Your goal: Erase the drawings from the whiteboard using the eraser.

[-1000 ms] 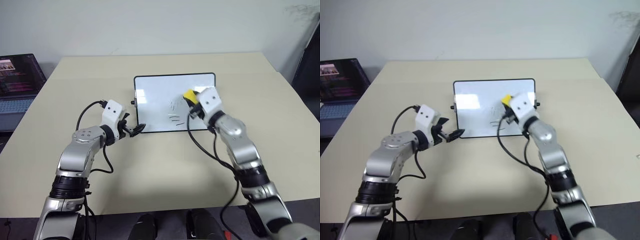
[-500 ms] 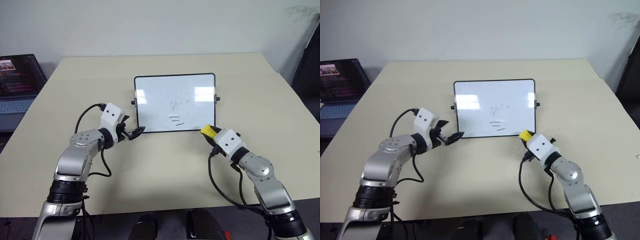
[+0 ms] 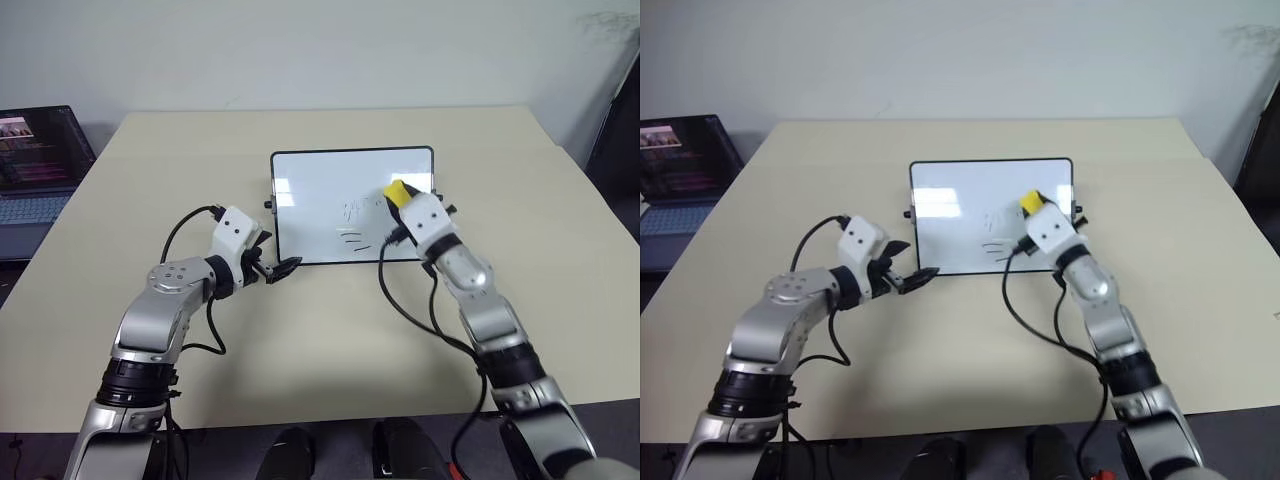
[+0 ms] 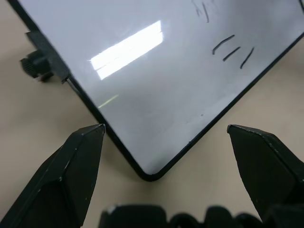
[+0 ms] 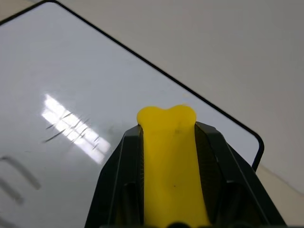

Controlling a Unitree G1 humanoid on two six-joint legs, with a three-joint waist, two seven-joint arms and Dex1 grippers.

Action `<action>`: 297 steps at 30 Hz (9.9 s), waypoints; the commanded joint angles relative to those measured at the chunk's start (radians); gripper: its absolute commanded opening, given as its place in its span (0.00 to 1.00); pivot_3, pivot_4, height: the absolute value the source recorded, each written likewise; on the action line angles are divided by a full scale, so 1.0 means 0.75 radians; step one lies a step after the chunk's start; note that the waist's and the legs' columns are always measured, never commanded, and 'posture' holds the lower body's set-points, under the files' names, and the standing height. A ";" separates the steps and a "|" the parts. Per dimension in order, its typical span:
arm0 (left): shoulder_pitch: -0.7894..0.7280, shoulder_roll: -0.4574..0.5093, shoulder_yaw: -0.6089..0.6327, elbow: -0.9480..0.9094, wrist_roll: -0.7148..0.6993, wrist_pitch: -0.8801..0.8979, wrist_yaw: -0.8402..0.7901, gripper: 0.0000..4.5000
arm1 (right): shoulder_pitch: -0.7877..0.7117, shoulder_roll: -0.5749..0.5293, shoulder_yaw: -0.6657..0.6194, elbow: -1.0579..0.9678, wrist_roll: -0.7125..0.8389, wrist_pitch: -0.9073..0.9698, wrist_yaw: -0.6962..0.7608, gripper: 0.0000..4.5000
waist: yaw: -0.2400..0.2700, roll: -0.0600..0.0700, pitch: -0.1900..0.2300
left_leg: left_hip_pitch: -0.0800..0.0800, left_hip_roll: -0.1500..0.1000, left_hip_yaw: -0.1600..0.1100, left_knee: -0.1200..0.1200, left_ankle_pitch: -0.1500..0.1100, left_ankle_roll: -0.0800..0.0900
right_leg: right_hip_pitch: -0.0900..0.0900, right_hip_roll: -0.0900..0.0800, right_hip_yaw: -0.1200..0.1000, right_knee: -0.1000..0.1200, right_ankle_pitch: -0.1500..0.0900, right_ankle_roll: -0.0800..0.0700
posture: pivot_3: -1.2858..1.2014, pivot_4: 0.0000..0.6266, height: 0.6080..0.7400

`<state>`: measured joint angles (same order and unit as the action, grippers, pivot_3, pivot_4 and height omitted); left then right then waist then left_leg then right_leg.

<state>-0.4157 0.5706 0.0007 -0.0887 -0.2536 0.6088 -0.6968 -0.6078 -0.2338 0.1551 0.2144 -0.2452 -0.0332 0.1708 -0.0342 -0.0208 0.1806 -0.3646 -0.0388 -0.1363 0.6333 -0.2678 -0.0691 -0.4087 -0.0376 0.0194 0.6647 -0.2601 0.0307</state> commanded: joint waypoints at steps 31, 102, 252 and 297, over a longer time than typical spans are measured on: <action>-0.079 -0.001 0.027 0.045 -0.002 -0.119 -0.005 1.00 | -0.296 0.305 0.116 0.897 -0.069 -0.611 -0.208 0.25 | -0.065 -0.003 -0.001 | 0.023 0.003 0.015 -0.001 -0.002 0.004 | 0.004 0.015 0.026 0.020 0.002 -0.005 | 0.52 0.24 1.00; 0.167 -0.114 0.185 -0.060 -0.045 -0.191 0.208 1.00 | 0.483 -0.126 -0.092 -0.566 0.280 0.106 0.291 0.25 | -0.012 -0.014 -0.005 | 0.005 0.023 0.019 -0.002 -0.011 0.004 | -0.005 0.019 0.027 -0.001 0.003 -0.004 | 0.52 0.24 1.00; 0.173 0.015 0.085 -0.045 -0.071 -0.250 -0.087 1.00 | -0.036 0.072 0.263 0.332 -0.183 -0.391 0.124 0.25 | -0.040 -0.013 -0.001 | 0.020 0.023 0.027 0.012 -0.012 0.005 | 0.004 0.025 0.031 0.014 0.003 -0.002 | 0.52 0.24 1.00; -0.325 -0.212 -0.473 0.130 0.081 -0.449 -0.608 1.00 | 0.501 0.043 -0.547 -0.751 0.347 1.130 0.051 0.25 | 0.000 -0.006 0.002 | 0.001 0.020 0.020 0.010 -0.015 0.007 | -0.003 0.026 0.024 -0.001 0.003 -0.003 | 0.52 0.24 1.00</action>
<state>-0.6526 0.4131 -0.3586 0.0440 -0.1962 0.2727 -1.1617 -0.2143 -0.1891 -0.2338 -0.3361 -0.0078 0.8260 0.2155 -0.0339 -0.0256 0.1824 -0.3635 -0.0241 -0.1216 0.6407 -0.2790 -0.0638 -0.4109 -0.0183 0.0374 0.6644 -0.2581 0.0282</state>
